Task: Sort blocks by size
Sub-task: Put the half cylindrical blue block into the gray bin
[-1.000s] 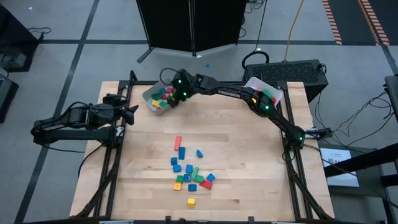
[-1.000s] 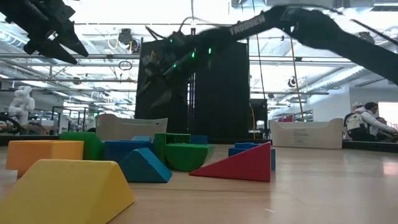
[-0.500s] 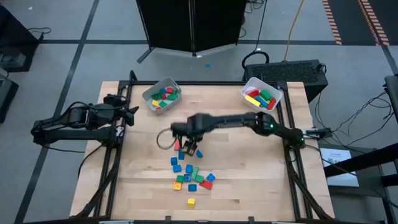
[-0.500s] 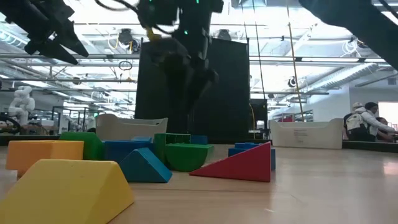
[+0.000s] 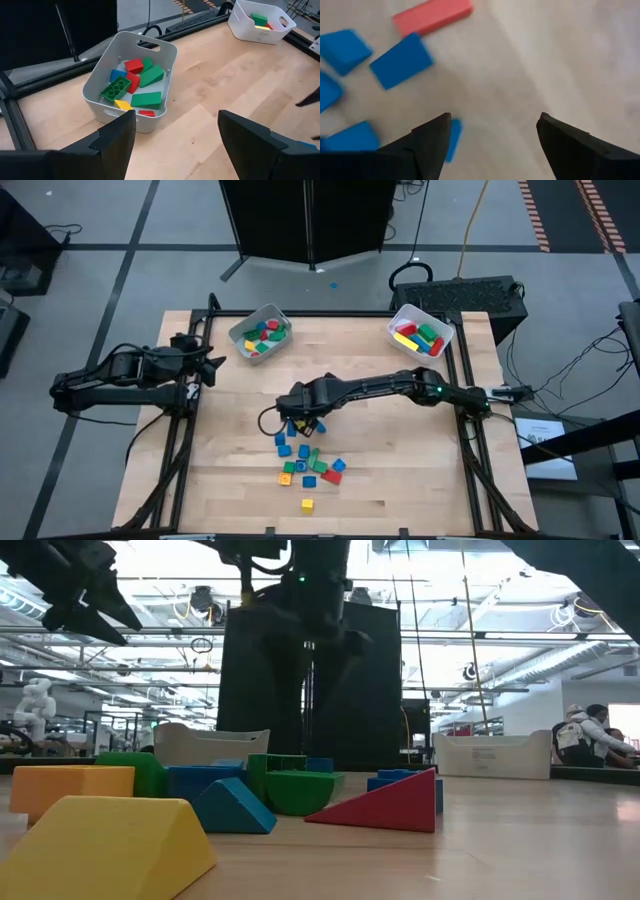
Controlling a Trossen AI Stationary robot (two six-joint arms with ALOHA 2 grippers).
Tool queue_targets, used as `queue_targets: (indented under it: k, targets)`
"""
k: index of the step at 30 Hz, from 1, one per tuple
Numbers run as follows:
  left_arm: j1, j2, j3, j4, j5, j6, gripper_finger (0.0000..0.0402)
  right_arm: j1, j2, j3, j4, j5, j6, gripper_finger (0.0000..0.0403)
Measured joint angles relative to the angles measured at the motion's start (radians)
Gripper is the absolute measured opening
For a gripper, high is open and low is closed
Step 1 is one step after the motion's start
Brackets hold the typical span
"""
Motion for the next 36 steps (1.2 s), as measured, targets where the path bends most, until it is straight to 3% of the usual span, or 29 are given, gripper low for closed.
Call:
queue_targets:
  k: [3, 9, 15, 21, 25, 32, 36]
  targets:
    - [0.000, 0.000, 0.000, 0.000, 0.000, 0.015, 0.0281, -0.001, 0.000, 0.000, -0.006, -0.063, 0.012, 0.0292]
    - [0.000, 0.000, 0.000, 0.000, -0.001, 0.039, 0.0281, 0.014, 0.006, -0.052, -0.005, -0.090, 0.067, 0.0290]
    - [0.000, 0.000, 0.000, 0.000, -0.002, 0.059, 0.0281, 0.035, 0.007, -0.172, 0.122, -0.097, 0.093, 0.0289]
    - [0.000, 0.000, 0.000, 0.000, -0.002, 0.053, 0.0281, 0.035, 0.004, -0.280, 0.228, -0.195, 0.094, 0.0279]
    - [0.000, 0.000, 0.000, 0.000, -0.002, 0.053, 0.0281, 0.034, 0.002, -0.298, 0.224, -0.195, 0.077, 0.0225]
    - [0.000, 0.000, 0.000, 0.000, -0.050, 0.053, 0.0281, 0.023, 0.002, -0.299, 0.257, -0.196, -0.024, 0.0050]
    - [0.000, 0.000, 0.000, 0.000, -0.060, 0.056, 0.0281, 0.010, 0.005, -0.286, 0.262, -0.162, -0.071, 0.0050]
